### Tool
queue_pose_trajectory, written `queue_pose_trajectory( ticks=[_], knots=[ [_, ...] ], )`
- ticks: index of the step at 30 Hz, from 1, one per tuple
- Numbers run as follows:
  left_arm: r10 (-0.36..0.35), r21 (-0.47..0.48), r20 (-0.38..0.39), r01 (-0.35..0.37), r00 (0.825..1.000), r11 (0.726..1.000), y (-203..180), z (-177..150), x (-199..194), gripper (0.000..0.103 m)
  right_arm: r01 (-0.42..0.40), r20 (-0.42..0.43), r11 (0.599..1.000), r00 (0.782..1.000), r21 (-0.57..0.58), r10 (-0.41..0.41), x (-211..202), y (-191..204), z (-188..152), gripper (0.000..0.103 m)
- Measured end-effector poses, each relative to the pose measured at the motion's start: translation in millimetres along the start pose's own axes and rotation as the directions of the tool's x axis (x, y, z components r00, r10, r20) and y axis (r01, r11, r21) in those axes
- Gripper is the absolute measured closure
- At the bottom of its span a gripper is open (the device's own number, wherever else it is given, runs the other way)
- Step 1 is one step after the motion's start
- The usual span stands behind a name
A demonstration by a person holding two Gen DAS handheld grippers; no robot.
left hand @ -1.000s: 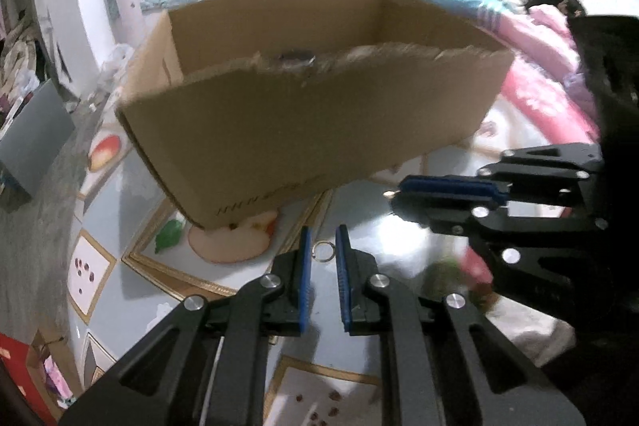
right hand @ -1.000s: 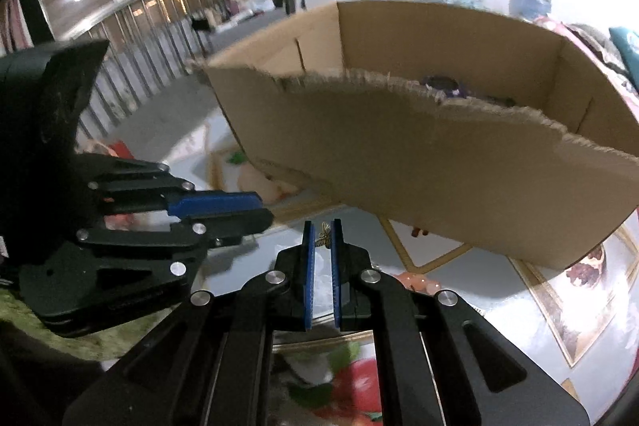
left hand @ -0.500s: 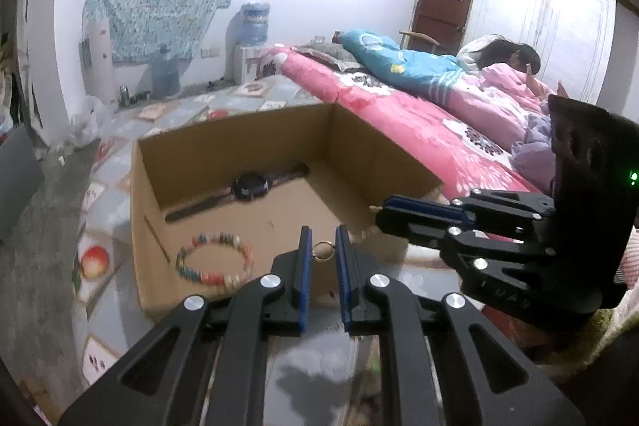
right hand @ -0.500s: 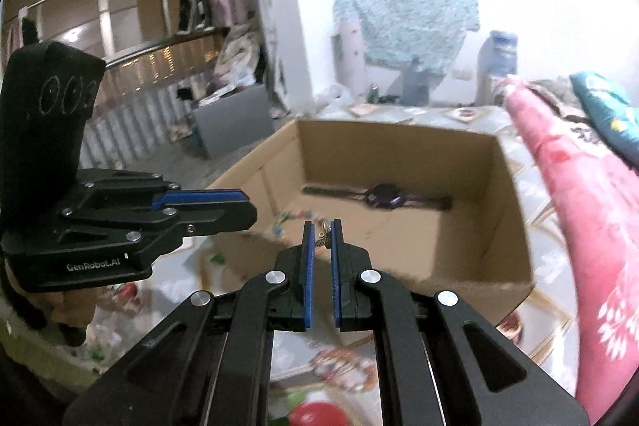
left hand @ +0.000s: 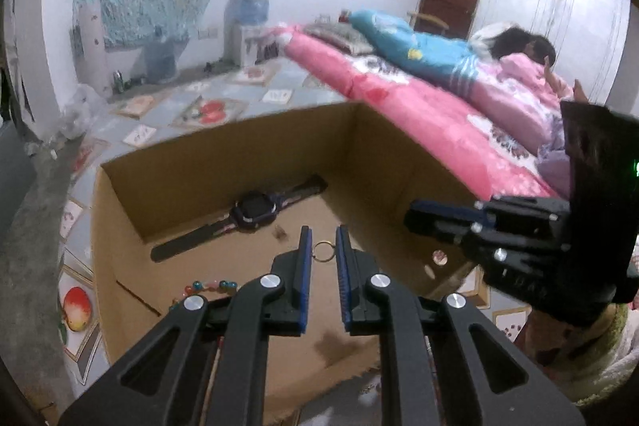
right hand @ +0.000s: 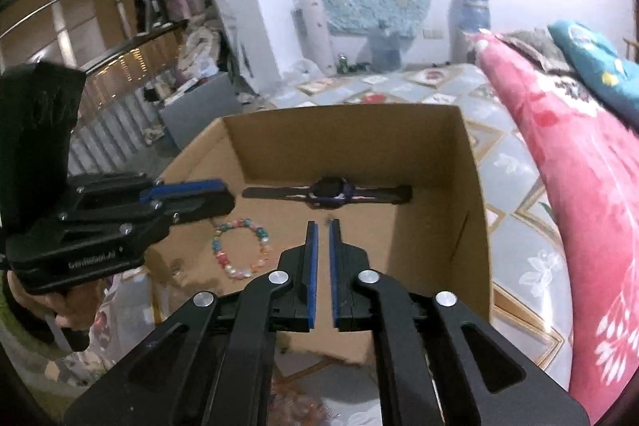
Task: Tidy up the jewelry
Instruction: 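Carry both charms over the box and open both grippers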
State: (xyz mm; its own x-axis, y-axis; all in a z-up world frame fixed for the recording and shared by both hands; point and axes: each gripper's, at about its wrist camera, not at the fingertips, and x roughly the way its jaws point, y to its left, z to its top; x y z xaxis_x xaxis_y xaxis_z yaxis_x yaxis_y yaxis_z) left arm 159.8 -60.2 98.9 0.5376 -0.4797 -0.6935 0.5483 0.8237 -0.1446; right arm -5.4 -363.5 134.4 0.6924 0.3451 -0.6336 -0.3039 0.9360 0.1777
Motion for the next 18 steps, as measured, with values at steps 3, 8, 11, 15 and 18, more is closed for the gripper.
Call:
queue_pose_trajectory(
  ticks=[3,8,11,15,18],
  knots=[
    [0.009,-0.043,-0.019,-0.01,1.0,0.999,7.4,-0.5,5.1,0.08,-0.001,0.008,1.0,1.0,0.022,0.0,-2.8,-5.0,0.4,0.094],
    [0.044,-0.074,0.025,-0.042,0.999,0.996,16.8,-3.6,-13.9,0.065,0.0,0.029,0.999,1.0,0.038,-0.001,-15.9,-12.6,-2.8,0.091],
    [0.067,-0.085,0.058,-0.062,0.996,0.994,20.3,-8.7,-33.4,0.057,0.001,0.049,0.999,0.999,0.033,-0.003,-25.6,-13.6,-5.4,0.086],
    [0.089,-0.107,0.099,-0.078,0.991,0.991,22.6,-21.7,-59.4,0.047,-0.002,0.072,1.0,0.997,0.022,0.0,-40.0,-11.7,-11.8,0.078],
    [0.097,-0.118,0.118,-0.083,0.988,0.99,21.6,-36.4,-78.0,0.04,-0.002,0.08,1.0,0.997,0.015,0.001,-48.9,-8.8,-18.1,0.071]
  ],
)
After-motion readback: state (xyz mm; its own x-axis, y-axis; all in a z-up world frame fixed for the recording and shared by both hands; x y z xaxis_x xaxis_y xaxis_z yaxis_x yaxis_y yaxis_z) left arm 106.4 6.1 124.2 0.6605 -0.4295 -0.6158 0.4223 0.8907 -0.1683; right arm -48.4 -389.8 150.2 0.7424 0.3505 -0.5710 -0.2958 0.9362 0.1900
